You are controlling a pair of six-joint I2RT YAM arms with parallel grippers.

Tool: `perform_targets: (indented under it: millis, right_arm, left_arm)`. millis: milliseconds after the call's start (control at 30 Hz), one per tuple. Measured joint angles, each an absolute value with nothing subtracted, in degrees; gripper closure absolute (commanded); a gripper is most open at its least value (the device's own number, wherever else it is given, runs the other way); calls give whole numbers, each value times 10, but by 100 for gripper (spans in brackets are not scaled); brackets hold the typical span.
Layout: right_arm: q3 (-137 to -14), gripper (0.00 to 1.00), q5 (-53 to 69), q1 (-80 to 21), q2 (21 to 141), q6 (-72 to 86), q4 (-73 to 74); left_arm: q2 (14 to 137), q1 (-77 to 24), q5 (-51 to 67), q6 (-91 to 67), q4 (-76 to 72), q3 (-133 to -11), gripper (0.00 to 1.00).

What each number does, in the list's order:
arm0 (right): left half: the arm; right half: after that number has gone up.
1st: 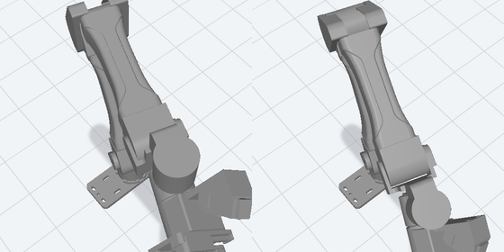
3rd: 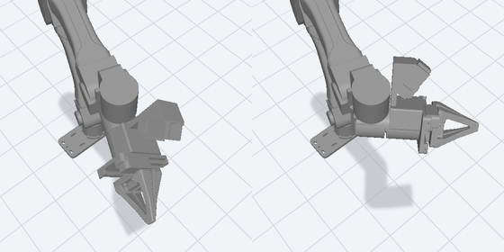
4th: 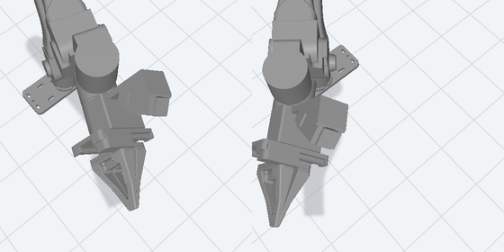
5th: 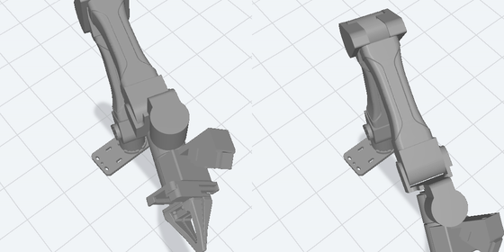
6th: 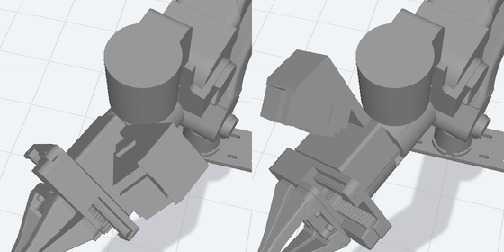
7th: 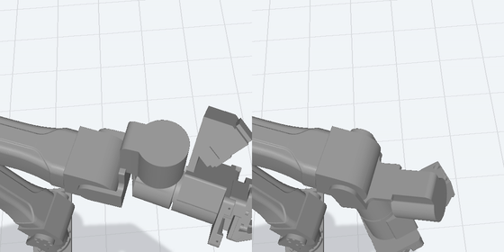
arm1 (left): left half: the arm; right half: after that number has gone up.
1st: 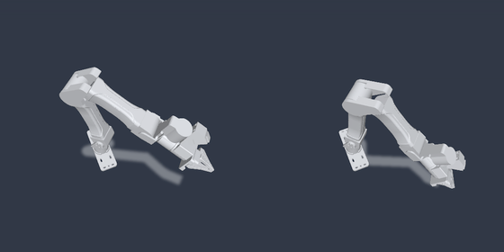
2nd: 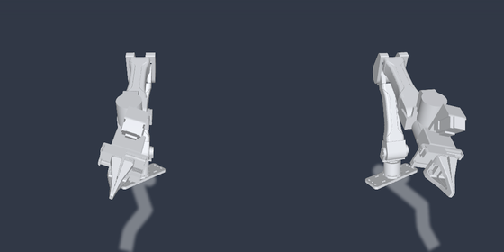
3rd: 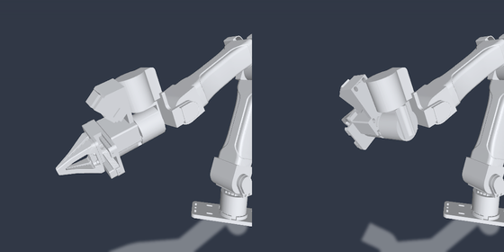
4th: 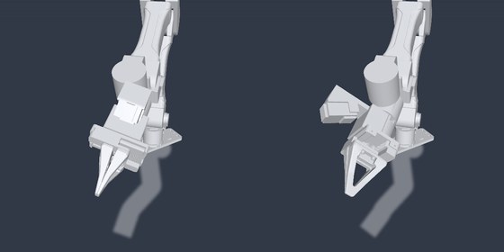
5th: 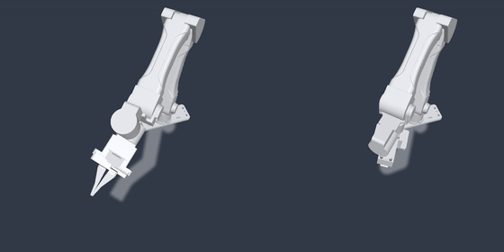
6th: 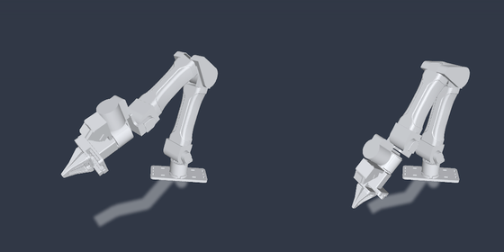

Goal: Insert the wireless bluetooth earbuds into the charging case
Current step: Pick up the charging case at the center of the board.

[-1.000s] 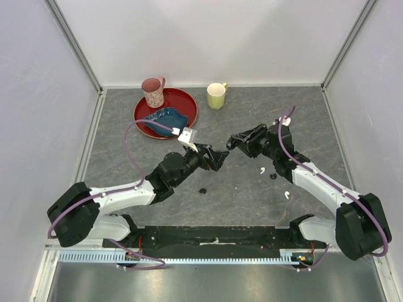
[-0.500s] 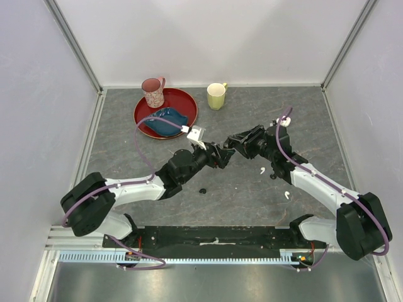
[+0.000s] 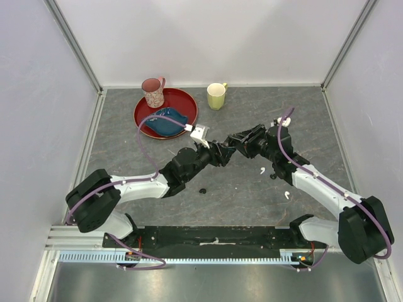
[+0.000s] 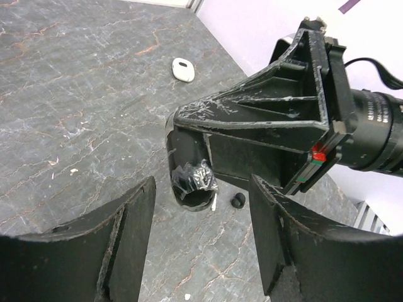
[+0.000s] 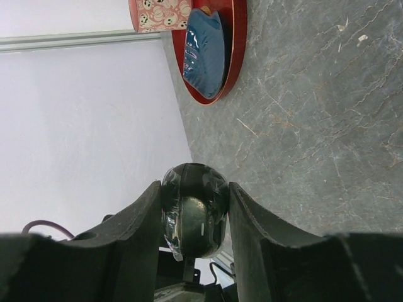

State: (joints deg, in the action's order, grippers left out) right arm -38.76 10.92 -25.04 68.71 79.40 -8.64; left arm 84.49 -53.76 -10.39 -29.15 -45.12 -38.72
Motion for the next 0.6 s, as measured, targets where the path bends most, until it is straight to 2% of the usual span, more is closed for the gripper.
perform_targets:
  millis: [467,600]
  right_arm:
    - [-388,100,117,-253,679,796,-86]
    - [-388,100,118,-253,679,796,-86]
  left_arm:
    - [870,-538,-104,-291,-475,-389,35]
    - [870,-538,-105,-291,-487,-390,42]
